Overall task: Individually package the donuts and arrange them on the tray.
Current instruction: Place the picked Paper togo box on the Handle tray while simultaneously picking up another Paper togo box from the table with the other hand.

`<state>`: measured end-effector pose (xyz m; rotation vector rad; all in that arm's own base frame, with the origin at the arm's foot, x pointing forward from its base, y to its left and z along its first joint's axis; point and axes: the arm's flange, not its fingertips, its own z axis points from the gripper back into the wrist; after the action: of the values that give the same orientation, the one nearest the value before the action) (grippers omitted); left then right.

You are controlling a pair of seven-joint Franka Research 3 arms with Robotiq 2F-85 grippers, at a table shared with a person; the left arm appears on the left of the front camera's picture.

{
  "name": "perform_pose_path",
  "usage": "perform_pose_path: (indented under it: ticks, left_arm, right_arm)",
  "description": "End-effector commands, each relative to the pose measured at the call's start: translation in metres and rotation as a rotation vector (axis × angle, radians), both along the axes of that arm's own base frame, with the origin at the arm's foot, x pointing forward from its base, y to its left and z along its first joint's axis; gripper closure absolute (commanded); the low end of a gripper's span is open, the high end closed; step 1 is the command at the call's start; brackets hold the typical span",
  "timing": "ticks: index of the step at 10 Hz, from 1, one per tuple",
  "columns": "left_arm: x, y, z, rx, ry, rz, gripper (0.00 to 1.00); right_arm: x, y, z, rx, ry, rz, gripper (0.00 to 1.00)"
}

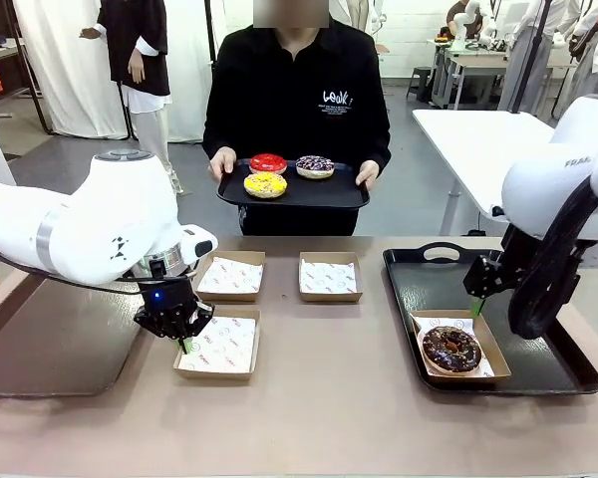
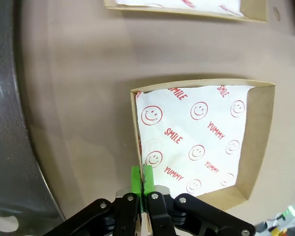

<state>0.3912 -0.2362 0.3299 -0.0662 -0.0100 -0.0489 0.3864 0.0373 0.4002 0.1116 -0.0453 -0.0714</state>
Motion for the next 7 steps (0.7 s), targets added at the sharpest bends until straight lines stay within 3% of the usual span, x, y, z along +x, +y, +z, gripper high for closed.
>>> perform_pose_path:
  ticks: [1, 2, 4, 7]
  left_arm:
    - [-0.001, 0.000, 0.045, -0.041, 0.060, -0.081, 1.00]
    - [0.003, -0.001, 0.064, -0.041, 0.055, -0.096, 1.00]
    - [0.012, -0.009, 0.104, -0.061, 0.046, -0.134, 1.00]
    - [0.036, -0.028, 0.148, -0.070, 0.062, -0.179, 1.00]
  right_arm:
    - [-0.046, -0.053, 0.014, 0.344, -0.017, 0.117, 0.00]
    - [-0.057, -0.082, 0.023, 0.466, -0.056, 0.151, 0.00]
    - [-0.074, -0.144, 0.033, 0.656, -0.179, 0.087, 0.00]
    - [-0.054, -0.214, 0.033, 0.874, -0.218, -0.049, 0.00]
